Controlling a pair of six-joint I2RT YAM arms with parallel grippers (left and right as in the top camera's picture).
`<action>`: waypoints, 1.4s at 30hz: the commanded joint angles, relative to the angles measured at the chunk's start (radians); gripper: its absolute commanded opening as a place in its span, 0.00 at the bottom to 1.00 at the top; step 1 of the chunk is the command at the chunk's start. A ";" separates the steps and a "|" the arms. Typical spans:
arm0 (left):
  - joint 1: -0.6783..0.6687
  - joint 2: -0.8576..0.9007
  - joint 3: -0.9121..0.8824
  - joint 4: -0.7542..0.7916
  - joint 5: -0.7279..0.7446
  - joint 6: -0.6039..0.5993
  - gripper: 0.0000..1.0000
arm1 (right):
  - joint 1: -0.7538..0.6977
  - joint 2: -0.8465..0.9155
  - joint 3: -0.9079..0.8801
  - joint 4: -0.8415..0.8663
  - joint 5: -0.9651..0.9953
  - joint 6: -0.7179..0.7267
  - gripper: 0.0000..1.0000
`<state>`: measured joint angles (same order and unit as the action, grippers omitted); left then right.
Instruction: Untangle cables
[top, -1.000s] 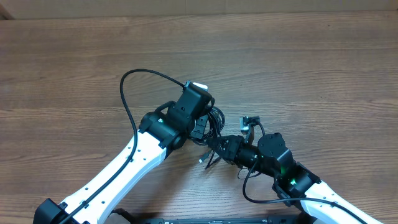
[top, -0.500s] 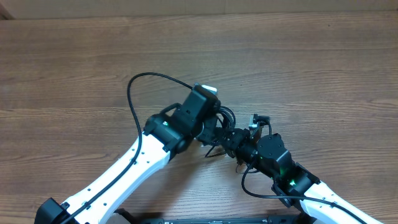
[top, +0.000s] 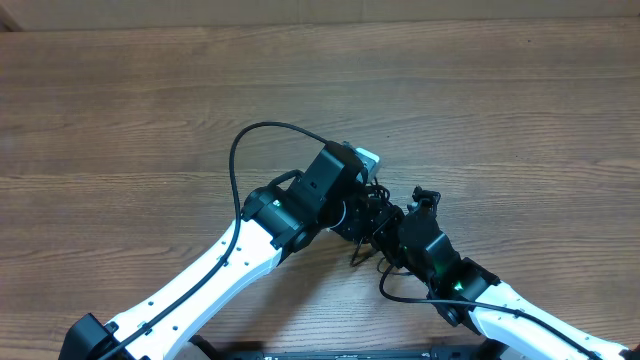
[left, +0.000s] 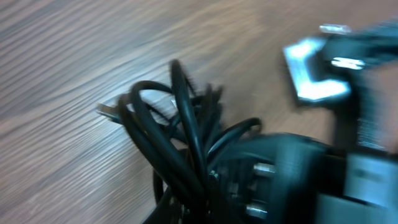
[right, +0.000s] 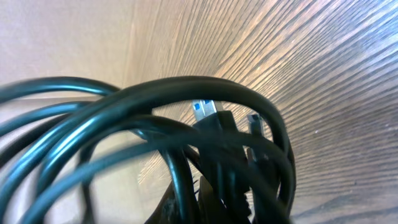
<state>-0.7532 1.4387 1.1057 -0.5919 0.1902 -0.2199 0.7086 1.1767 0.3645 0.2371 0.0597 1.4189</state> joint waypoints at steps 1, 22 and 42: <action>-0.039 -0.012 0.022 0.022 0.375 0.113 0.04 | -0.003 0.024 -0.002 0.016 0.082 -0.011 0.04; 0.204 -0.012 0.022 -0.062 0.461 0.216 0.04 | -0.003 0.016 -0.002 -0.010 0.146 -0.198 0.30; 0.336 -0.012 0.022 -0.146 0.296 0.321 0.04 | -0.003 -0.323 -0.002 -0.153 -0.037 -0.502 0.65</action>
<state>-0.4171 1.4567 1.1057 -0.7227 0.4915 0.0238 0.7082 0.9127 0.3679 0.1150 0.0463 1.0439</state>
